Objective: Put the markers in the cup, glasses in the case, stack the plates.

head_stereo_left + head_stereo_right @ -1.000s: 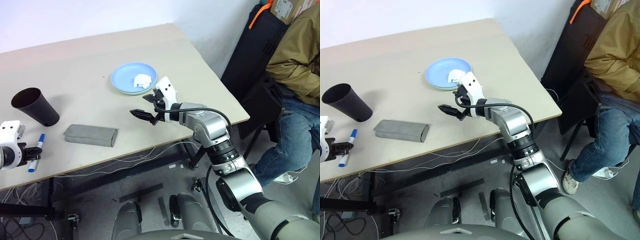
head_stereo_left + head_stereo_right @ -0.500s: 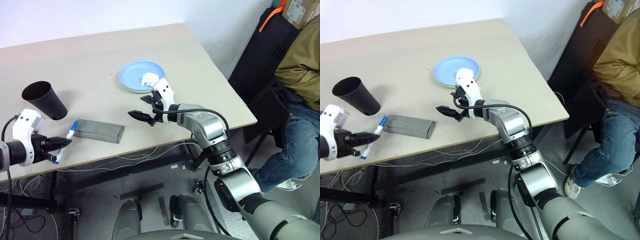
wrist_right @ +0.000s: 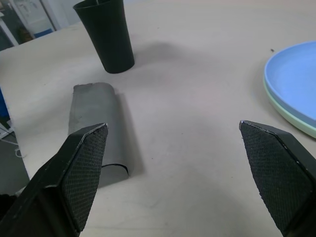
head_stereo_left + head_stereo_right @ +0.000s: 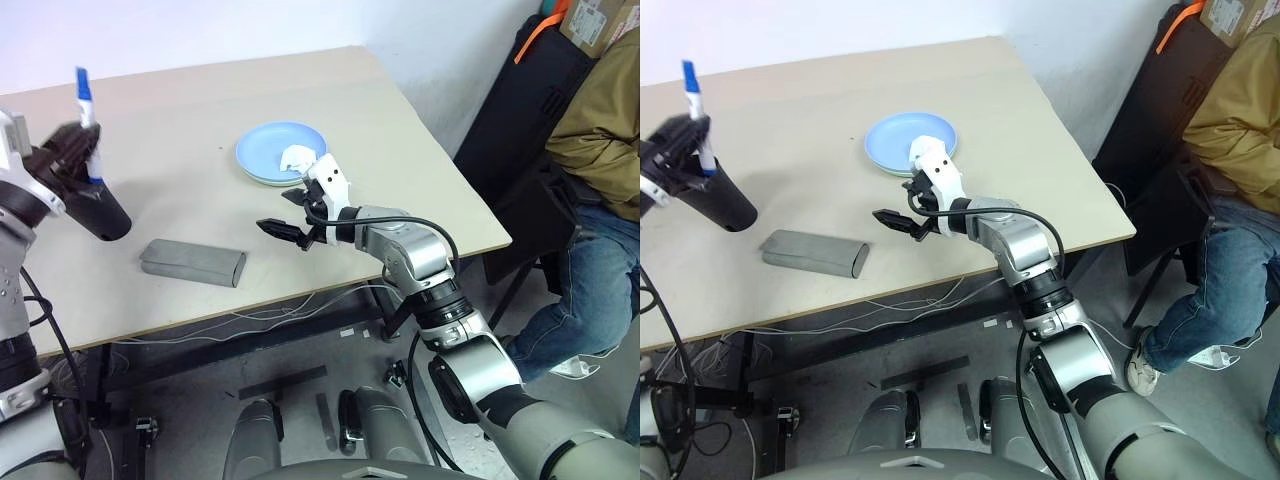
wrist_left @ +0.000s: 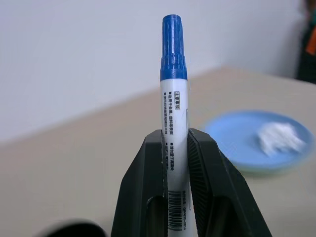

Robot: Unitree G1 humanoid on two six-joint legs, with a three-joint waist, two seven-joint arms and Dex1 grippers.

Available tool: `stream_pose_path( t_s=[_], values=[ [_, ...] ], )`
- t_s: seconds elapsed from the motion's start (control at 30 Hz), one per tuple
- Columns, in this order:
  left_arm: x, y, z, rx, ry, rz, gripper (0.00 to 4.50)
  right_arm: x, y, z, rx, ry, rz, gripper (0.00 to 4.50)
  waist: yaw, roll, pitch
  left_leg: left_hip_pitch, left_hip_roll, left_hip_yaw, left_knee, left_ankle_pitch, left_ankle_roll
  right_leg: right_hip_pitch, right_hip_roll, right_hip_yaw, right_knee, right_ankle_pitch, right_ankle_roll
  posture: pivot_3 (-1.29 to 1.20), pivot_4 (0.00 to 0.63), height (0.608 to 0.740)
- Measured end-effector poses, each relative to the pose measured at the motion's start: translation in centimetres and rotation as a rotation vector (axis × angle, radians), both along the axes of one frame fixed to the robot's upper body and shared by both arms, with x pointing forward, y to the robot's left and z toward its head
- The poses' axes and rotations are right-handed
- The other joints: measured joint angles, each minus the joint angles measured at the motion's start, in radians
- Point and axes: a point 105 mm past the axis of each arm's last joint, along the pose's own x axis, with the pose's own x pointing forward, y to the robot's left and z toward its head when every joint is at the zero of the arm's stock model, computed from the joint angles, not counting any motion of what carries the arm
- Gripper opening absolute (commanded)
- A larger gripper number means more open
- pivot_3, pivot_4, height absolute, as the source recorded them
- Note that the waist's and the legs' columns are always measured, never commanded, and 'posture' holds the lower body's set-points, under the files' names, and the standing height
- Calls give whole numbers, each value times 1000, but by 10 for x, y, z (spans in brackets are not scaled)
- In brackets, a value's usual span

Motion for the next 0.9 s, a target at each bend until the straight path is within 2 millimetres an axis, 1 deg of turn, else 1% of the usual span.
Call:
stream_pose_path(
  t_s=[0.07,0.13,0.33,0.57,0.63,0.73,0.83,0.87,0.9],
  values=[
    [4,3,5,16,-54,27,277,1,-1,0,0,-1,-6,4500,1,0,0,0,0,0,0,0,0,0,0,0,0,0,0,0,150,706],
    [8,10,5,26,-82,76,277,2,-2,0,1,-1,-14,4500,0,0,0,0,0,0,0,0,0,0,0,0,0,0,0,0,150,706],
    [17,37,-18,9,-84,215,277,4,-5,1,2,-2,-32,4500,0,0,0,0,0,0,1,0,0,0,0,0,1,0,0,0,150,706],
    [20,59,-39,-26,-65,304,277,6,-7,1,2,-3,-46,4500,1,0,0,0,0,0,3,0,0,0,0,0,1,0,1,0,150,706],
    [21,64,-44,-46,-53,323,1013,6,-8,1,-1,-5,-49,4500,2,0,0,-1,0,0,4,0,0,0,0,0,1,0,1,0,150,706],
    [22,69,-52,-58,-34,336,1961,6,-8,1,-2,-10,-53,4500,1,-1,0,-1,0,0,5,0,0,1,0,0,2,1,2,0,150,706],
    [22,70,-54,-60,-28,339,3098,6,-9,-1,-3,-10,-56,4500,2,-1,0,-1,0,0,5,0,0,1,0,0,2,1,2,0,150,706],
    [22,71,-54,-59,-27,341,3335,6,-9,-1,-4,-8,-58,4500,2,-1,0,-1,0,0,5,0,0,1,0,0,2,1,2,0,150,706],
    [22,72,-53,-57,-27,342,3736,7,-10,-3,-6,-5,-61,4500,2,-1,0,-1,0,0,5,0,0,1,0,0,2,1,2,0,150,706]
  ],
)
